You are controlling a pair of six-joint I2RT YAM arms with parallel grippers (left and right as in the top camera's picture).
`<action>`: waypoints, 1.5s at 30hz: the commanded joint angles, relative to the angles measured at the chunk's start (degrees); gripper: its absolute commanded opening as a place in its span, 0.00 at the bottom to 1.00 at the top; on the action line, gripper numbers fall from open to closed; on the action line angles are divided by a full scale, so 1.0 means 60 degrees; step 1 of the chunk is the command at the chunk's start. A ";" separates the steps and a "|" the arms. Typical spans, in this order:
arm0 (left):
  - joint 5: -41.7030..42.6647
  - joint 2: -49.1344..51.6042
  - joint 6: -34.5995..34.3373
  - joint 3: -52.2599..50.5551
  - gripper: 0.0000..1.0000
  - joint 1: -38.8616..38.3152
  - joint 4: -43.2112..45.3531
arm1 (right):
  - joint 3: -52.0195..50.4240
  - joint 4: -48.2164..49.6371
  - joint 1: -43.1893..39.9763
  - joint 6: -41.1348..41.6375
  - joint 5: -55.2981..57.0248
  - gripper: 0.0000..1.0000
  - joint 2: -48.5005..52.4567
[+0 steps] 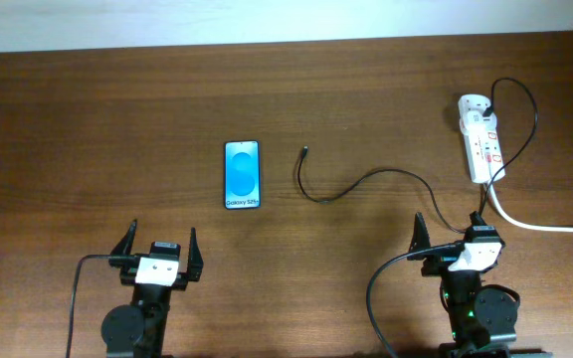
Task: Plug charger to phone and switch on socket
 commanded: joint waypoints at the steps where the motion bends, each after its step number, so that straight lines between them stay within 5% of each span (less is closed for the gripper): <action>1: -0.0066 -0.0073 0.0109 -0.0018 0.99 0.0047 -0.0066 | -0.0069 -0.0047 0.0015 -0.0073 -0.0015 0.98 -0.0080; 35: 0.0295 -0.0073 -0.0211 -0.0015 0.99 0.0047 -0.0036 | -0.0069 -0.0044 0.0015 -0.0069 -0.0015 0.98 -0.0062; 40: 0.0040 -0.0073 -0.0208 -0.0015 0.99 0.0055 0.1330 | -0.0069 -0.0044 0.0015 -0.0069 -0.0015 0.98 -0.0062; 45: 0.1523 -0.0062 -0.0903 0.0062 0.99 0.0055 0.1184 | -0.0069 -0.0044 0.0015 -0.0073 0.0018 0.98 -0.0062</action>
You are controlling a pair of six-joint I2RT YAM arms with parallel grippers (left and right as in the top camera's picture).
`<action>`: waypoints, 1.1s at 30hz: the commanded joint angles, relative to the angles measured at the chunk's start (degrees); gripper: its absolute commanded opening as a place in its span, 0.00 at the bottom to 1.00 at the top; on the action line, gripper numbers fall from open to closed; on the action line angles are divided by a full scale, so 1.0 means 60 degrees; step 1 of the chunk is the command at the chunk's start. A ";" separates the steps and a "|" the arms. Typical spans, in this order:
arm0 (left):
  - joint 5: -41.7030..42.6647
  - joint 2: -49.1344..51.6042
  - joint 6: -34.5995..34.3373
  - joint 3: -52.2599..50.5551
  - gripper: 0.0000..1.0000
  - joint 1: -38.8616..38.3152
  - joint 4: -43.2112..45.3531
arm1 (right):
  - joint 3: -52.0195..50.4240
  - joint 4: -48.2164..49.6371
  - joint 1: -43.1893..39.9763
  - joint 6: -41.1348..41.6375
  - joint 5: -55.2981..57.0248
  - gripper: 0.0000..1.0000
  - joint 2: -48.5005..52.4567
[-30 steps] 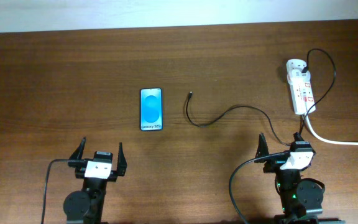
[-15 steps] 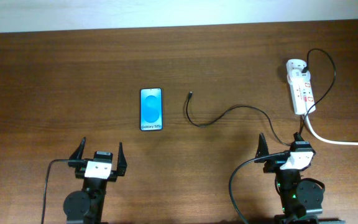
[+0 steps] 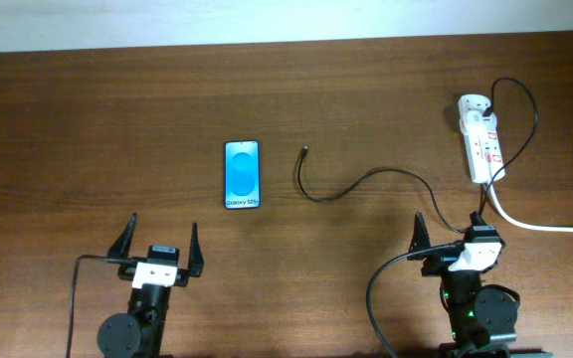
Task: Plug charger to phone and switch on socket
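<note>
A phone point(image 3: 242, 174) with a lit blue screen lies face up left of the table's middle. The black charger cable point(image 3: 366, 177) lies loose to its right. Its free plug end point(image 3: 305, 151) is about a hand's width from the phone. The cable runs right to the white power strip point(image 3: 478, 137) at the far right. My left gripper point(image 3: 163, 229) is open near the front edge, below the phone. My right gripper point(image 3: 450, 224) is open near the front edge, below the strip, with the cable passing close by its right finger.
A thick white mains cord point(image 3: 550, 227) leaves the power strip and runs off the right edge. A black lead loops above the strip point(image 3: 525, 99). The dark wooden table point(image 3: 117, 109) ends at a pale wall at the back.
My left arm has shifted slightly toward the front edge and a little left. Phone, cable, power strip and right arm are where they were.
</note>
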 commanded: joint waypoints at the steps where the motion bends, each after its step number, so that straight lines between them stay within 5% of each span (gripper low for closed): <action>1: 0.0991 -0.0022 -0.1122 0.0164 0.99 0.0055 -0.0229 | -0.0069 -0.0040 0.0015 -0.0066 0.0011 0.98 -0.0062; 10: 0.1555 0.2259 -0.1413 0.2018 0.99 0.0058 -0.0940 | -0.0069 0.0178 0.0015 -0.0066 -0.0215 0.98 -0.0062; 21: 0.2393 0.8484 -0.1344 0.5326 0.99 0.0055 0.0284 | 0.2058 -0.0783 0.0015 -0.0062 -0.1035 0.98 0.0171; 25: 0.3748 1.1034 -0.1348 0.7588 0.99 0.0055 -0.0729 | 0.3905 -0.1971 0.0015 -0.0066 -0.1067 0.98 0.1592; 33: 0.4051 1.2735 -0.1344 1.0331 0.99 0.0026 -0.3504 | 0.7796 -0.4459 0.0018 -0.0066 -0.1672 0.98 0.6120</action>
